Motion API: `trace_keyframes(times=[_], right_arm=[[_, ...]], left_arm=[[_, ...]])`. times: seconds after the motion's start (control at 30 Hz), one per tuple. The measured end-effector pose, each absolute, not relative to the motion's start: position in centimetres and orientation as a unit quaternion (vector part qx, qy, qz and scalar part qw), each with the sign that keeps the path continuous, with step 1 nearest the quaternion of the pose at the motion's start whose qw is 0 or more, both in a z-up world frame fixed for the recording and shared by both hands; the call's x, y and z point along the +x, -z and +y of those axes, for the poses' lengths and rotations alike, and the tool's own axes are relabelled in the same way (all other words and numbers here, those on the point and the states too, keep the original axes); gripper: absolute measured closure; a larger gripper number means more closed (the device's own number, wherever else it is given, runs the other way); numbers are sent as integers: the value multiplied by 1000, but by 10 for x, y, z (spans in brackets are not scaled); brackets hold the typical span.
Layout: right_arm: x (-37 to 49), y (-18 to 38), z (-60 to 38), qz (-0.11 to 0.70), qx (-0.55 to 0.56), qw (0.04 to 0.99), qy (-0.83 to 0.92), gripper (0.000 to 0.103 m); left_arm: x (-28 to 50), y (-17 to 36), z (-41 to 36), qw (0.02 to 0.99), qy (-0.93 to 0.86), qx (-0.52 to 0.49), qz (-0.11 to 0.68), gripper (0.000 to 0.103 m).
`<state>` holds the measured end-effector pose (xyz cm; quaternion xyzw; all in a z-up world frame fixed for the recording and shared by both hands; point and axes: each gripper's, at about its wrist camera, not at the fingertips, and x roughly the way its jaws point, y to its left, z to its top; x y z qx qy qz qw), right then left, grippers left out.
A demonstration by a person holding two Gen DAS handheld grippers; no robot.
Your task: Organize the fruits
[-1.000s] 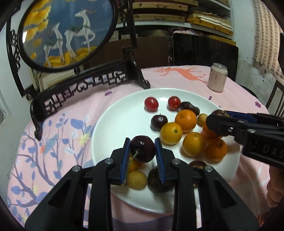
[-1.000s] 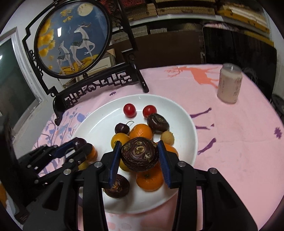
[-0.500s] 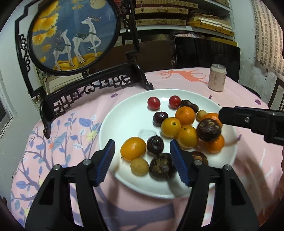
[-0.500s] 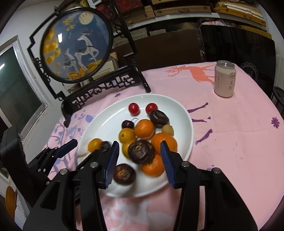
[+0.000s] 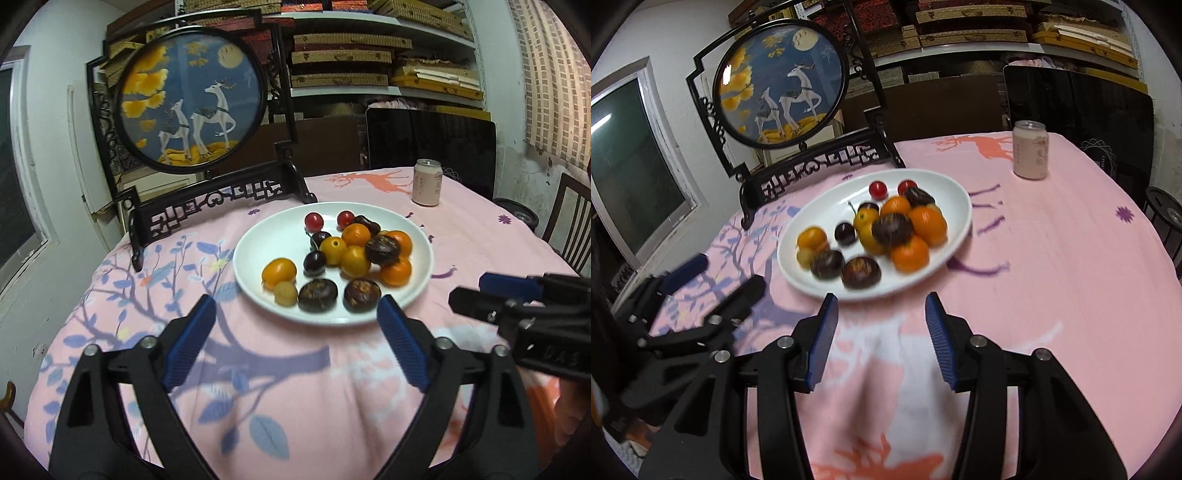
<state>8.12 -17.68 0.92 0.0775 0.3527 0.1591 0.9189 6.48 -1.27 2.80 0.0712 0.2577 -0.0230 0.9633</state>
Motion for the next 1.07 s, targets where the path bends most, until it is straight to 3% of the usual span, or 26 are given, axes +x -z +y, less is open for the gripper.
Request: trace_keyframes(times=[0.3,1.07], right_arm=[[62,3,-173,359,47,920,-153,42],[61,2,-177,361,52,919,-150,41]], left_arm=[[58,-18,-6,954,34,60,291,6],[70,-12,0,945,38,38,321,2]])
